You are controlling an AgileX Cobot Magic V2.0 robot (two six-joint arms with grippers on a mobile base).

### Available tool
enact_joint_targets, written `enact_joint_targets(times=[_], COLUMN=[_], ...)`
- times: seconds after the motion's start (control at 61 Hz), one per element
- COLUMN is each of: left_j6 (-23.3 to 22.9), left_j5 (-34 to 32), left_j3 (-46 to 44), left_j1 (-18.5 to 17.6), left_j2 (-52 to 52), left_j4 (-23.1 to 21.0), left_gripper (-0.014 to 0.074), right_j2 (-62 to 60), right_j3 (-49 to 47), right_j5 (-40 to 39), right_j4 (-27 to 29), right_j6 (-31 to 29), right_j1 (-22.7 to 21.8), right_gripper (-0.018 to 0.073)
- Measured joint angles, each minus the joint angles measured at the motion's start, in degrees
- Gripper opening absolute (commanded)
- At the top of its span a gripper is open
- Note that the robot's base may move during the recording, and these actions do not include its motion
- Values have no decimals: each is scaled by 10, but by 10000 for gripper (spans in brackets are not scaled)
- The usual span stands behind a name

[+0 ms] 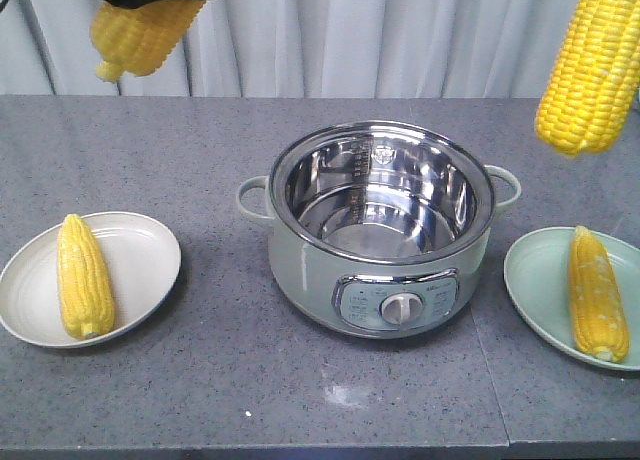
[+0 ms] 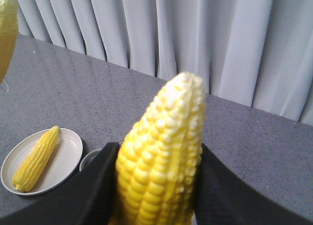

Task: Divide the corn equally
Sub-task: 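Drive the base away from the pot, turning toward the other counter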

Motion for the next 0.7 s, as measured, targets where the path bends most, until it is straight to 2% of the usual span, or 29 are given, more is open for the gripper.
enact_joint_targets(times=[0.705], left_j6=[0], left_j5=[0], left_j3=[0], left_j1=[0], left_j2=[0], left_j4=[2], left_gripper=[-8], right_j2=[0], right_j3=[0], right_j5=[0], right_j4=[1], right_j6=[0], right_j1=[0], right_gripper=[-6])
